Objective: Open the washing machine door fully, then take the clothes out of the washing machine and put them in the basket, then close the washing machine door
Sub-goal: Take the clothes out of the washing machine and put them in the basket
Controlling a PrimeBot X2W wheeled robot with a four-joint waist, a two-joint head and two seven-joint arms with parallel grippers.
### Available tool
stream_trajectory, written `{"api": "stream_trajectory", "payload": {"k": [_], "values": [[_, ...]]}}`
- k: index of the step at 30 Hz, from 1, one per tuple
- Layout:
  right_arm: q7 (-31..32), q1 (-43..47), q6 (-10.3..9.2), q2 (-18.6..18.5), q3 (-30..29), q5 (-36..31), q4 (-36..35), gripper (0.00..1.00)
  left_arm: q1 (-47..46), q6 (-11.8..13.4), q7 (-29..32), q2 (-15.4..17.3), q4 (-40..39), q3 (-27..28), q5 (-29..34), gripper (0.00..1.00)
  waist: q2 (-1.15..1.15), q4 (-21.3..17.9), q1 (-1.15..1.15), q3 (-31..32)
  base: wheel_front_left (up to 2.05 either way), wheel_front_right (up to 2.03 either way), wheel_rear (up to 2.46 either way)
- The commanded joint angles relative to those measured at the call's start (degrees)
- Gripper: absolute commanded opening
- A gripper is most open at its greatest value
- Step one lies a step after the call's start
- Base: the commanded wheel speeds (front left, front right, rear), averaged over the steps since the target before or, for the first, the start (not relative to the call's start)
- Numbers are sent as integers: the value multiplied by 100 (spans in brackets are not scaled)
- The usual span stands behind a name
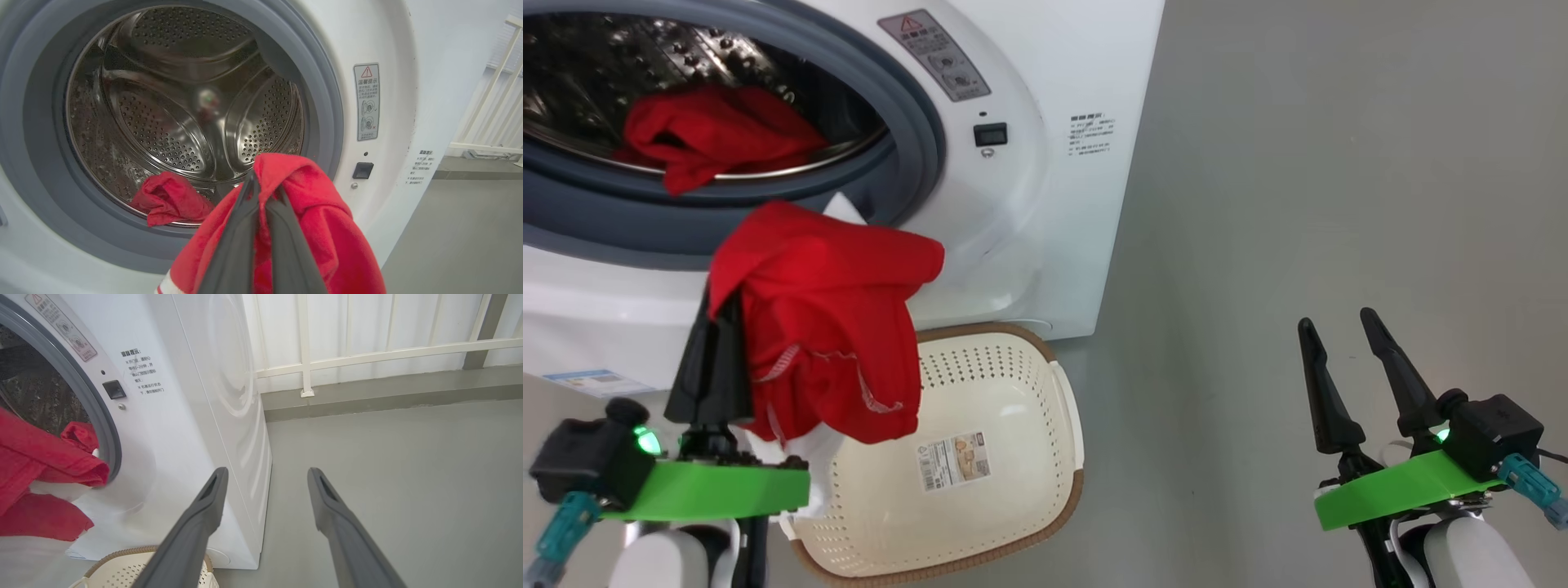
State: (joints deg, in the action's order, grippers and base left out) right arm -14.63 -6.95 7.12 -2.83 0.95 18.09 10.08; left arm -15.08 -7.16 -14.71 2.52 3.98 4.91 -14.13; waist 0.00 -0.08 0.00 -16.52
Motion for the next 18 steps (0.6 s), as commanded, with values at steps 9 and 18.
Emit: {"api": "stream_trajectory", "payload": {"k": [9,18], "values": [[-37,-139,36,-5,181,17,-177,100,15,-33,-29,58,1001,-37,13,0,0,-137,0,-367,0,0,0],[-37,-310,36,-5,163,55,-266,100,-457,-33,-29,251,2454,-466,-48,0,0,-265,0,-900,0,0,0]]}}
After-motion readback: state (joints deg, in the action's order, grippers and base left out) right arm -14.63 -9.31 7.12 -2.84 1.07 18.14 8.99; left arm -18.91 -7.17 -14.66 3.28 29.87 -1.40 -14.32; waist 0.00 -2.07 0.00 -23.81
